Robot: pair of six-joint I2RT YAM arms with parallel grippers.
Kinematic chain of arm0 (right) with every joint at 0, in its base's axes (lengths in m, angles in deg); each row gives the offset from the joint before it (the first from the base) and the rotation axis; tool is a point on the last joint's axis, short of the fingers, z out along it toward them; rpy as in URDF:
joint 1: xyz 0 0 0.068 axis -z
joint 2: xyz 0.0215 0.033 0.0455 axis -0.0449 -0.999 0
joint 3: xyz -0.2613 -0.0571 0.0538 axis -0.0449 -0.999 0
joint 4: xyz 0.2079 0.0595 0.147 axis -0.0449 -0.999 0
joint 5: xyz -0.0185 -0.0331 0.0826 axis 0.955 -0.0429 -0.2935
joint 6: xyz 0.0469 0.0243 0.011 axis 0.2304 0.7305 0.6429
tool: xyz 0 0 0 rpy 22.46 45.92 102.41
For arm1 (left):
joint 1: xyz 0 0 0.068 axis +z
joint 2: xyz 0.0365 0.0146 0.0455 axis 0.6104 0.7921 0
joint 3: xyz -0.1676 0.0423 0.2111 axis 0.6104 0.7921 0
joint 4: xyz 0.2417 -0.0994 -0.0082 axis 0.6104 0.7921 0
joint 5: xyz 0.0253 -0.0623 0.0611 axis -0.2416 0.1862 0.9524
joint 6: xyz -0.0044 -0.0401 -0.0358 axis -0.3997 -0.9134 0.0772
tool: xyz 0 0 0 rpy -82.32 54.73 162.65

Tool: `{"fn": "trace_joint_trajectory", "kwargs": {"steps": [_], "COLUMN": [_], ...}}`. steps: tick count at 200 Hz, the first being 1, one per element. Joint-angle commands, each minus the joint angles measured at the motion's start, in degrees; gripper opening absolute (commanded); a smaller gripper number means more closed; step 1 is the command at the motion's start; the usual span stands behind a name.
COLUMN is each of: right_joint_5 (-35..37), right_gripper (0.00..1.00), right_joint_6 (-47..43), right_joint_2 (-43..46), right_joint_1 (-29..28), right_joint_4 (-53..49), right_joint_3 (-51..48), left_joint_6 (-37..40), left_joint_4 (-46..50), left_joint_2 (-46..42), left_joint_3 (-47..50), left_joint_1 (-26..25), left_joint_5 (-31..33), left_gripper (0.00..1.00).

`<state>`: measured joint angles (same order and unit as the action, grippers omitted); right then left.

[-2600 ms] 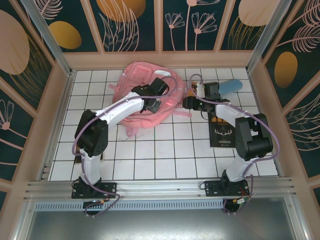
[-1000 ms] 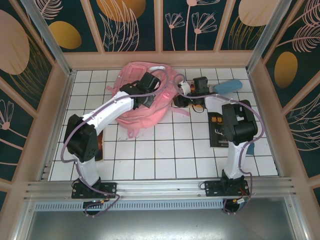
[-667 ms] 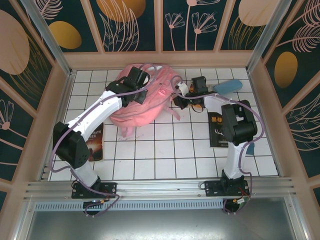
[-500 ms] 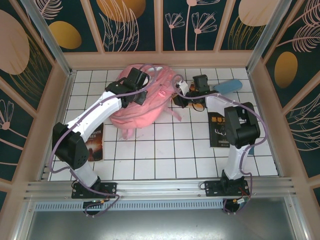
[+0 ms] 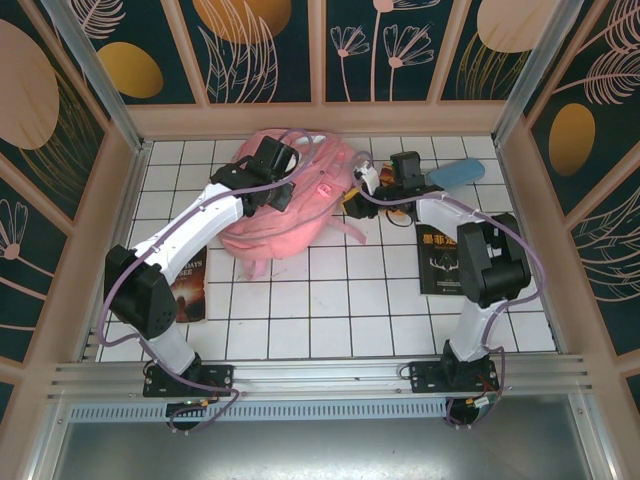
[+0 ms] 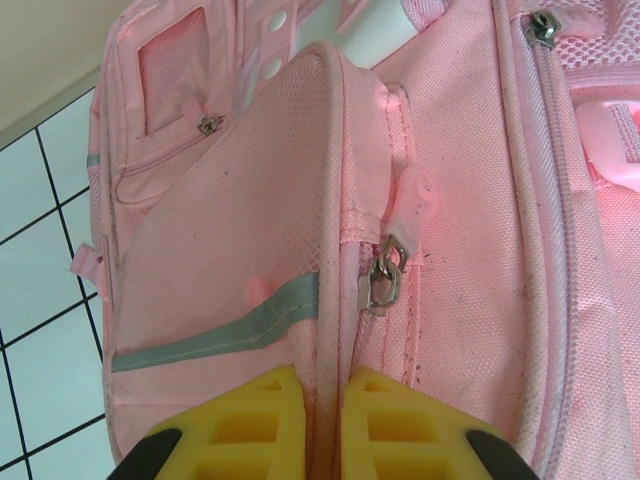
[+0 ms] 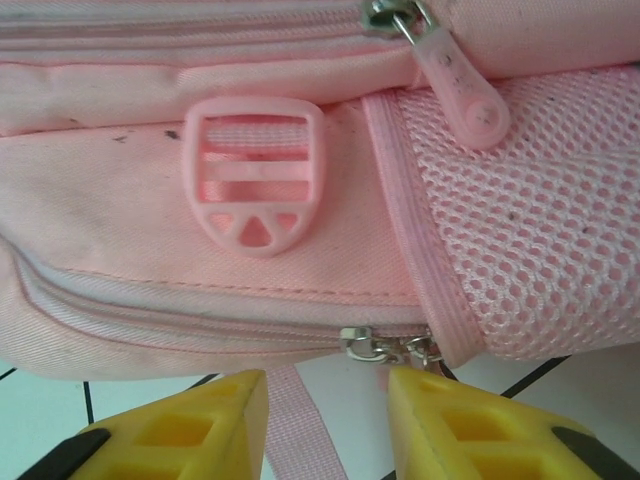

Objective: Pack books, pencil case, and school supplies into a backpack

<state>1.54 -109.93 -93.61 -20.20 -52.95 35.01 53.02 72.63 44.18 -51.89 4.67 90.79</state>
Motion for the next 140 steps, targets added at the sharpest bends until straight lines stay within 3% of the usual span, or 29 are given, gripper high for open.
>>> {"fn": "trace_joint_trajectory", "kwargs": {"steps": [1, 72, 118, 140], "right_joint_5": [-2.74, -2.78, 0.67, 1.95], "right_gripper": [0.35, 0.27, 0.02, 0.00], "right_joint_6": [0.09, -0.21, -1.14, -1.38], "right_joint_2": [-2.37, -7.73, -6.59, -4.54], "right_joint_1": [-0.23, -0.32, -0.83, -0.84], "right_joint_4": [0.58, -0.50, 1.03, 1.74], "right_joint_3": [2.55, 7.44, 5.92, 4.03], "left_joint_6": [0.54, 0.53, 0.30, 0.04], "left_joint_4": [-4.88, -4.97, -5.14, -5.52], "left_joint_2": [-4.09, -3.93, -4.09, -4.09], "left_joint_3": [-1.17, -1.26, -1.09, -0.85], "left_joint_1": [0.45, 0.44, 0.43, 0.43], "left_joint_5": [1.74, 1.45, 1.56, 1.86], "left_gripper": [0.12, 0.12, 0.12, 0.12]}}
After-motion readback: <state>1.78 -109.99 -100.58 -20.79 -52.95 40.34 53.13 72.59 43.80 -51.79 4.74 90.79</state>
